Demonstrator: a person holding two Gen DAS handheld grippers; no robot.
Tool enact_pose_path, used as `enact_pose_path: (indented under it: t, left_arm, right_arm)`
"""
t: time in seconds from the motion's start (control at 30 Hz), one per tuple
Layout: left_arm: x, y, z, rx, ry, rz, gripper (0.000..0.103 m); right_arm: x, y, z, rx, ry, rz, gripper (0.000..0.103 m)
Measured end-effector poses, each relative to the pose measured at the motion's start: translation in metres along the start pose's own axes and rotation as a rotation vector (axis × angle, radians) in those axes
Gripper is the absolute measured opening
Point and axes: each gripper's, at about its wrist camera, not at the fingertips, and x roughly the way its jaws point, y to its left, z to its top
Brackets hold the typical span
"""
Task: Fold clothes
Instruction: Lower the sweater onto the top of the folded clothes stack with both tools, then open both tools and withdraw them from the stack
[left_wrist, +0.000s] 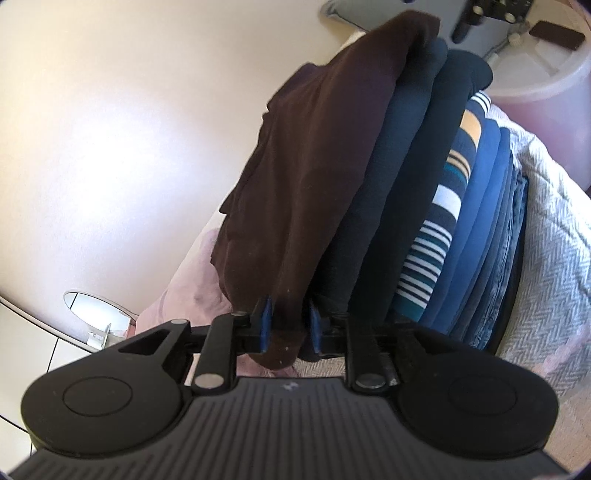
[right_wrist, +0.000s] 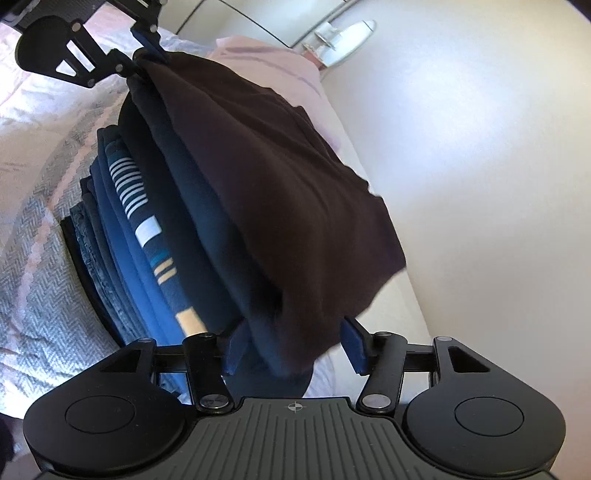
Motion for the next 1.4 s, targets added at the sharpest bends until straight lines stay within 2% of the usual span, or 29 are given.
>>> enact_pose_path:
  t: [0.27, 0.47, 0.57, 0.7, 0.77, 0.8, 0.87, 0.93, 1.0, 1.07, 1.2, 1.27, 1.4]
  left_arm:
    - [-0.003, 0.001, 0.005, -0.012, -0.012, -0.004, 0.025]
    - [-0.022, 0.021, -0.001, -0.101, -0.021, 0.018, 0.029]
    - [-0.029, 0.027, -0.006, -0.172, 0.004, 0.031, 0.03]
    - [-0.036, 0.028, -0.016, -0.327, 0.082, 0.019, 0.034]
    - [-0.036, 0.02, -0.017, -0.391, 0.13, 0.005, 0.035]
    - [-0.039, 0.021, -0.022, -0.427, 0.155, -0.001, 0.037]
    - [-0.045, 0.02, -0.028, -0.494, 0.199, -0.017, 0.042]
    - [-0.05, 0.015, -0.033, -0.57, 0.244, -0.04, 0.052]
    - [-0.055, 0.011, -0.036, -0.643, 0.283, -0.063, 0.067]
    - [-0.06, 0.006, -0.037, -0.705, 0.309, -0.085, 0.075]
    - [-0.075, -0.002, -0.035, -0.755, 0.31, -0.103, 0.097]
    - [-0.085, -0.004, -0.034, -0.778, 0.3, -0.115, 0.102]
    - [-0.113, -0.009, -0.043, -0.849, 0.28, -0.157, 0.102]
  right_arm:
    - [-0.016, 0.01, -0.022, 0.08, 0.038, -0.013, 0.055]
    - [-0.025, 0.016, -0.026, 0.16, 0.041, 0.009, 0.055]
    - [-0.028, 0.016, -0.028, 0.245, 0.039, 0.04, 0.055]
    - [-0.027, 0.012, -0.032, 0.444, 0.044, 0.122, 0.055]
    - [-0.024, 0.011, -0.036, 0.56, 0.055, 0.172, 0.061]
    - [-0.021, 0.011, -0.038, 0.606, 0.062, 0.192, 0.065]
    - [-0.016, 0.012, -0.042, 0.684, 0.071, 0.222, 0.079]
    - [-0.01, 0.015, -0.045, 0.75, 0.08, 0.256, 0.082]
    - [-0.006, 0.017, -0.05, 0.81, 0.094, 0.298, 0.082]
    - [-0.005, 0.02, -0.055, 0.864, 0.113, 0.328, 0.082]
    - [-0.018, 0.026, -0.066, 0.964, 0.136, 0.337, 0.082]
    - [-0.029, 0.03, -0.069, 1.004, 0.149, 0.316, 0.082]
    - [-0.06, 0.046, -0.068, 1.031, 0.135, 0.257, 0.082]
